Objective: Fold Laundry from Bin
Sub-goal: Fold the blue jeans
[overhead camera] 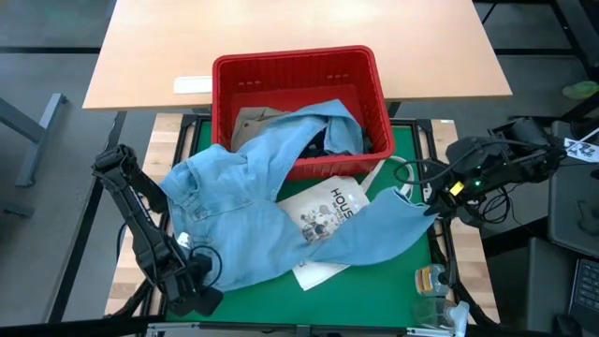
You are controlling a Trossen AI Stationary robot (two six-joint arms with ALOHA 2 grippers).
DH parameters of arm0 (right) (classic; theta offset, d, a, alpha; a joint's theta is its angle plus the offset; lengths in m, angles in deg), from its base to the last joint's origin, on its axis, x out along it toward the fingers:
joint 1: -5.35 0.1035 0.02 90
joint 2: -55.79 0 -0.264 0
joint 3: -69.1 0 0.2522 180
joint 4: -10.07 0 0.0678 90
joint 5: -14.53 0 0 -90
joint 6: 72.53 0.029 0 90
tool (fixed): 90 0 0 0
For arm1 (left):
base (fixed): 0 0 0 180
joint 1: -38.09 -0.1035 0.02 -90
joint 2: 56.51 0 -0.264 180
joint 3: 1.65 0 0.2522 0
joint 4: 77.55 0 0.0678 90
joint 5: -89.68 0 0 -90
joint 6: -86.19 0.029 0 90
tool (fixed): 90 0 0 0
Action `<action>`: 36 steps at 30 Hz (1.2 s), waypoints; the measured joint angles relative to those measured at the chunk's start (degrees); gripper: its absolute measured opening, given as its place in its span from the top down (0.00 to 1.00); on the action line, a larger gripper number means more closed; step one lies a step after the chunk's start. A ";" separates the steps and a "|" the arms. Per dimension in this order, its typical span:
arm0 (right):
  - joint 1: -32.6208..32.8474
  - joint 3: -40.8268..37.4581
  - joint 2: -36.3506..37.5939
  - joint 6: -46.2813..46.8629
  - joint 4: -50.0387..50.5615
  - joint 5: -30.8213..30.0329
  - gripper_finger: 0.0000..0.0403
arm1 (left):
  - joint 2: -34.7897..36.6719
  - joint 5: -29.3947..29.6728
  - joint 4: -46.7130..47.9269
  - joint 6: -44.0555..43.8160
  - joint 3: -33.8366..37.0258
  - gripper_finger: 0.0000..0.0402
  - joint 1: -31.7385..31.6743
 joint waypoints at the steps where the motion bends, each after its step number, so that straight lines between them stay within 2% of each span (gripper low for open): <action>1: -0.01 -0.03 0.17 0.01 -0.03 -0.54 0.96 | 0.00 -1.96 1.07 -0.04 0.00 0.70 0.00; 4: -0.01 -0.01 0.58 -0.01 0.06 -2.27 0.96 | 0.00 -8.60 7.48 -4.30 0.00 0.70 0.17; 6: -0.02 -0.01 0.79 0.01 0.06 -2.60 0.96 | 0.00 -10.43 10.63 -9.65 0.00 0.70 0.43; 13: 0.00 -0.01 0.78 0.01 0.04 -2.60 0.96 | 0.00 -7.80 12.00 -11.56 -0.01 0.70 0.52; 15: -0.02 -0.01 0.70 0.01 0.02 -2.60 0.96 | 0.00 -3.32 10.28 -11.15 0.00 0.70 0.50; 16: -0.01 -0.01 0.55 0.01 0.02 -2.60 0.96 | 0.00 0.78 8.84 -9.98 0.00 0.70 0.44; 20: -0.02 -0.01 0.34 0.01 0.02 -2.60 0.96 | 0.00 22.98 2.48 -1.84 0.00 0.70 -0.85; 23: -0.01 0.01 0.34 0.01 0.02 -2.60 0.96 | 0.00 39.54 -1.36 8.83 -0.01 0.70 -4.31; 27: -0.02 0.02 0.34 0.01 0.02 -2.60 0.96 | -0.54 51.37 -10.72 31.56 -0.02 0.70 -12.49; 31: -0.01 0.02 0.34 0.01 0.02 -2.62 0.96 | -1.71 53.87 -25.35 58.57 -0.02 0.70 -21.69; 36: 0.00 0.04 0.34 0.02 0.02 -2.62 0.96 | -3.75 49.51 -45.48 85.95 -0.02 0.70 -31.53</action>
